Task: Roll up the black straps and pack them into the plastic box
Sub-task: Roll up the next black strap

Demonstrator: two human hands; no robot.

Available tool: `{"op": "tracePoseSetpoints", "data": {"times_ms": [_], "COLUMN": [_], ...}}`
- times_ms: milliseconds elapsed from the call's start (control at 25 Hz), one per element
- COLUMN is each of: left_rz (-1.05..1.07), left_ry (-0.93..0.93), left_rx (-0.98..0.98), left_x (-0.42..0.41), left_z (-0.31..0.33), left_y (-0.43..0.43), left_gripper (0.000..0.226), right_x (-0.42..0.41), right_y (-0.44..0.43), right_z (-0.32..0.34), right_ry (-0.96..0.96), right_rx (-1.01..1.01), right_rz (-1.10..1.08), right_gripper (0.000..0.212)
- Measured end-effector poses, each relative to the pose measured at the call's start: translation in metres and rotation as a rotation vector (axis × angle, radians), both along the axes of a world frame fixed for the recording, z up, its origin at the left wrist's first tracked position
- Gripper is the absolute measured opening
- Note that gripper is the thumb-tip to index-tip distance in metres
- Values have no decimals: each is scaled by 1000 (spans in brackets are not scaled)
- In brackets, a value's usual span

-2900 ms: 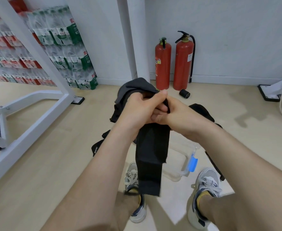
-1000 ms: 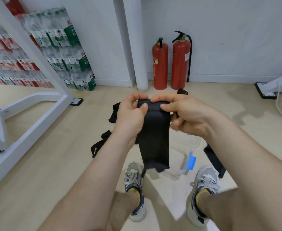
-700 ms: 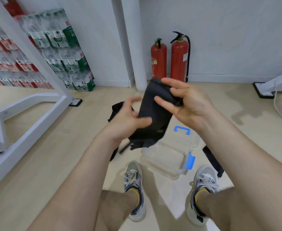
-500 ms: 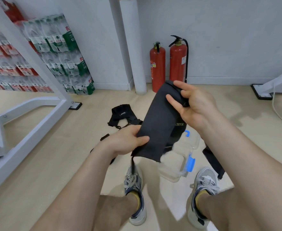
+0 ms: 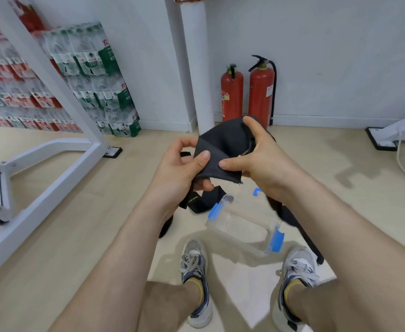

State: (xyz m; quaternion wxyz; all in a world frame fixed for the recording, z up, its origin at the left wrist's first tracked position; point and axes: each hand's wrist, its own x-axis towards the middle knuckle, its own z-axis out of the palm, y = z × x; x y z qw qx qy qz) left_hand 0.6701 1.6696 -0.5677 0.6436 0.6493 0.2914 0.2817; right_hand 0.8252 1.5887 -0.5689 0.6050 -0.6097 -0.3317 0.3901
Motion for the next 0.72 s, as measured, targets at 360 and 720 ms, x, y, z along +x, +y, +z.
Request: {"op": "tracePoseSetpoints", "data": {"times_ms": [360, 720], "left_rz": [-1, 159], "left_ry": [32, -17], "left_rx": [164, 187], "left_x": [-6, 4], "left_z": [9, 10], "left_y": [-5, -12], "left_gripper": [14, 23], "right_x": [1, -4], "right_y": [3, 0], "right_z": [0, 2], "right_ry": [126, 173], "right_rx": [102, 148], "right_rz": [-53, 12], "right_gripper": [118, 103]}}
